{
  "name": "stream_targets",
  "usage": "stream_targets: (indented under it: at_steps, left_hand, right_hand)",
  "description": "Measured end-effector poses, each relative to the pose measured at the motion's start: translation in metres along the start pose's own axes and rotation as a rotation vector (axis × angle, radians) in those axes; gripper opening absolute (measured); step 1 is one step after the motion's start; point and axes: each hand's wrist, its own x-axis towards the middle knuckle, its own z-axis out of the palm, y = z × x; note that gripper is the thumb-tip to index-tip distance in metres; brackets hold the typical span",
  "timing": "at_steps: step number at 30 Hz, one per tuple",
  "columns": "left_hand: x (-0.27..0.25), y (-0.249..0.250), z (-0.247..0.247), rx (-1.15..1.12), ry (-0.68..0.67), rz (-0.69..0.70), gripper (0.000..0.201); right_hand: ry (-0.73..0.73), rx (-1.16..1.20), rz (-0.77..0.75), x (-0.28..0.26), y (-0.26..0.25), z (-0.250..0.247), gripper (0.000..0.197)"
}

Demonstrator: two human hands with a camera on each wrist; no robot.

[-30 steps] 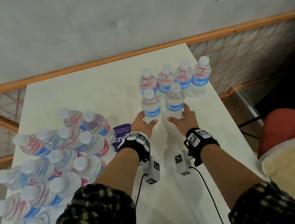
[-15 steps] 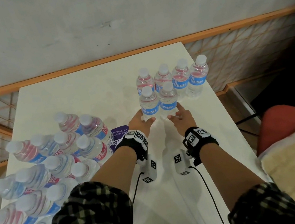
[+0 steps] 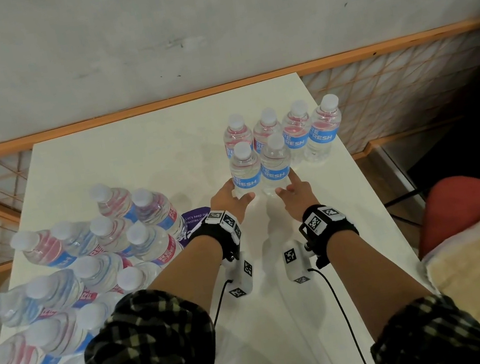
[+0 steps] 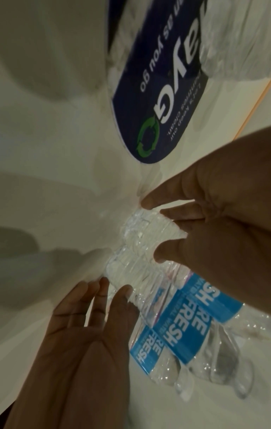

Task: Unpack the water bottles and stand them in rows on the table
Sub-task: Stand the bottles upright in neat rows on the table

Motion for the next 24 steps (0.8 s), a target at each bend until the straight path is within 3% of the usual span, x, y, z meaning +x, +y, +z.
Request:
stream_targets:
  at_steps: [5,8,13,19,24]
  left_hand:
    - [-0.005,0.006,0.000,0.096,-0.039,-0.002,0.056]
    - [-0.020,0.013,0.002,0.294,-0.096,-0.052,0.058]
    - [-0.072,0.020,0.018,0.519,-0.230,-0.034,0.043]
    - [-0.135,0.052,0.007,0.553,-0.468,0.128,0.038]
    - [-0.197,0.058,-0.024,0.640,-0.564,0.329,0.042]
  right_hand:
    - [0.017,0.040,0.020,-0.006,-0.001,-0.003,0.070]
    - [0.046,0.108,0.037,-0.018,0.005,-0.003,0.072]
    - [0.056,0.125,-0.002,-0.052,0.022,0.004,0.067]
    - [0.081,0.101,0.025,-0.103,0.051,-0.007,0.056]
    - [0.119,0.017,0.068,-0.153,0.080,-0.005,0.053]
